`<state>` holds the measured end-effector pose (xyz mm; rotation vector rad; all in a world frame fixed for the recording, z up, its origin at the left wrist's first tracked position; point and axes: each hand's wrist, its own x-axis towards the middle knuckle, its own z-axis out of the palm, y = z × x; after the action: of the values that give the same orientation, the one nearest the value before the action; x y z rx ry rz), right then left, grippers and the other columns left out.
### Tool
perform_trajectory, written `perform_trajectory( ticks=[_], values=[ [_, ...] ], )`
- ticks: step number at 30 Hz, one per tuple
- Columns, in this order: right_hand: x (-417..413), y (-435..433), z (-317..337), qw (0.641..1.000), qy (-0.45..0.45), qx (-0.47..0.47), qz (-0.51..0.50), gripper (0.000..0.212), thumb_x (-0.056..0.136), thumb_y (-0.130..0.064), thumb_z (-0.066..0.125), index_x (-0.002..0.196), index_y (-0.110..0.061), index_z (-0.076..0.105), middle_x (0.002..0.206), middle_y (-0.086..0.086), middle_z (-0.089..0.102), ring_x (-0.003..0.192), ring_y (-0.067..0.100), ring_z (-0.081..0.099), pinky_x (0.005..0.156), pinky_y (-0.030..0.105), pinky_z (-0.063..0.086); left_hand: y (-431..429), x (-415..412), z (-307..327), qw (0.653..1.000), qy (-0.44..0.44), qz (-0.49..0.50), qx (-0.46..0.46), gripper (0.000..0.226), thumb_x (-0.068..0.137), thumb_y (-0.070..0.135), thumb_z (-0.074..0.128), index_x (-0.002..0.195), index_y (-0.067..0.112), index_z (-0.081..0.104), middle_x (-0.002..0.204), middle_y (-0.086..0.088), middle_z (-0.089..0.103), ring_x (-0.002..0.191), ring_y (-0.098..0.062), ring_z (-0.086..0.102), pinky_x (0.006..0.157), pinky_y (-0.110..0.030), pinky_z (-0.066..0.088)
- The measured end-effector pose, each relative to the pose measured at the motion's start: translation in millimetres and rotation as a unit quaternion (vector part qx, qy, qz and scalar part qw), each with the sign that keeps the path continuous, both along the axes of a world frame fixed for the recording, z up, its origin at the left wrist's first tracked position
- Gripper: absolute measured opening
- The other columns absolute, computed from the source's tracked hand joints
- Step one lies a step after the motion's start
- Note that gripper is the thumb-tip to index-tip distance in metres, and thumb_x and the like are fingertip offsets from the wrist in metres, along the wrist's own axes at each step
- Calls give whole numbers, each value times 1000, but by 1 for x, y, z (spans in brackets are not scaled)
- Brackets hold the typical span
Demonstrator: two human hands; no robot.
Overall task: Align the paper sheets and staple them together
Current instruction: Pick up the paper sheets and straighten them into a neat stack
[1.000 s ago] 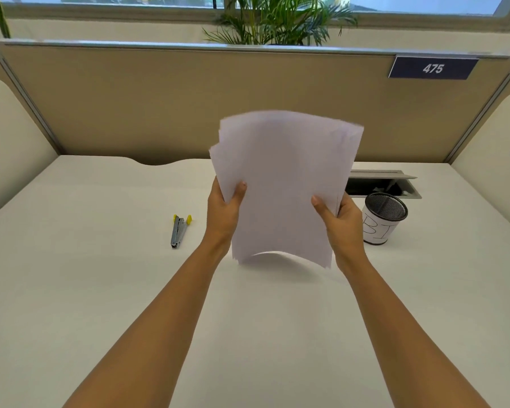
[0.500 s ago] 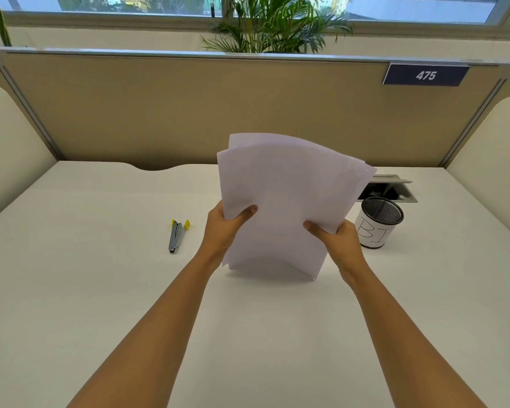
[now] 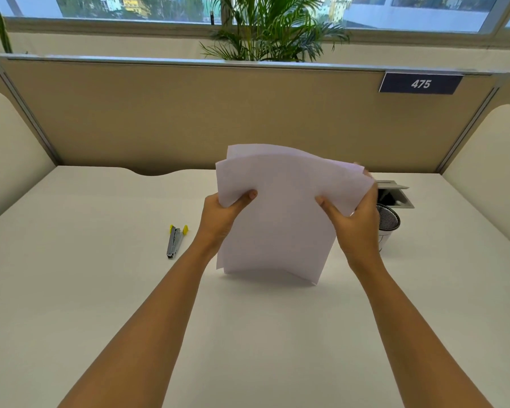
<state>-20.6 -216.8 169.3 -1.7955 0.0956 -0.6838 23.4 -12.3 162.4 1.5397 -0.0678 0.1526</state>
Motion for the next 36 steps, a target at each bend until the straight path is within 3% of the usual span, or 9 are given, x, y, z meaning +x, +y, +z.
perform_trajectory(
  ticks=[3,7,14,17,21,26,30,33,36],
  values=[
    [-5,11,29,977,-119,-150,-96,76,82,-43,64,142,-15,26,146,0,36,135,14,32,112,38,30,1,-1,0,1000,6,0,-7,6,83,24,65,83,27,60,80,8,65,71,-9,63,52,-10,51],
    [-7,50,71,892,-210,-385,-112,65,92,-44,46,142,-6,29,151,10,32,141,23,25,116,39,20,0,-2,0,1000,11,-11,-9,8,83,25,64,85,29,58,81,8,64,73,-10,63,54,-10,53],
    [16,95,48,820,-107,-562,-14,57,95,-46,30,134,-8,46,132,8,58,125,24,51,113,38,13,3,-2,-2,1000,0,-29,8,6,86,23,61,82,27,58,76,3,64,60,-5,65,52,-12,52],
    [16,100,45,818,-122,-562,17,55,94,-44,29,132,-9,49,127,8,61,121,23,54,111,35,14,4,1,-4,999,-3,-27,36,3,87,22,59,89,21,56,78,1,62,65,-5,62,52,-8,50],
    [16,98,45,816,-133,-561,36,51,95,-42,33,135,-13,45,131,5,58,124,22,51,112,35,17,2,4,-5,998,7,-26,54,26,89,20,56,107,2,57,80,-4,60,70,-10,59,51,-6,49],
    [21,79,52,826,-133,-547,12,56,88,-29,52,141,-21,36,132,-1,55,121,19,49,110,33,20,1,2,0,1000,20,-9,-3,11,79,26,70,80,17,65,71,3,67,61,-9,64,53,-15,52],
    [25,33,64,854,-91,-506,-73,66,83,-44,56,141,-23,34,123,-1,61,116,23,52,108,33,16,11,5,2,998,25,-4,-58,8,70,27,75,74,22,71,67,11,73,64,-5,67,64,-25,55],
    [22,1,68,909,-73,-400,-92,73,79,-52,61,141,-25,34,124,-2,60,116,20,51,107,35,24,17,4,4,996,18,-1,-91,7,72,26,73,78,23,71,73,11,74,70,-7,69,73,-33,57],
    [12,-17,58,986,-39,-160,-36,81,74,-54,65,142,-30,27,132,-4,52,118,13,49,97,31,40,19,3,7,984,14,16,-177,6,81,18,68,83,23,70,81,11,75,82,-11,69,85,-38,56]
  ],
)
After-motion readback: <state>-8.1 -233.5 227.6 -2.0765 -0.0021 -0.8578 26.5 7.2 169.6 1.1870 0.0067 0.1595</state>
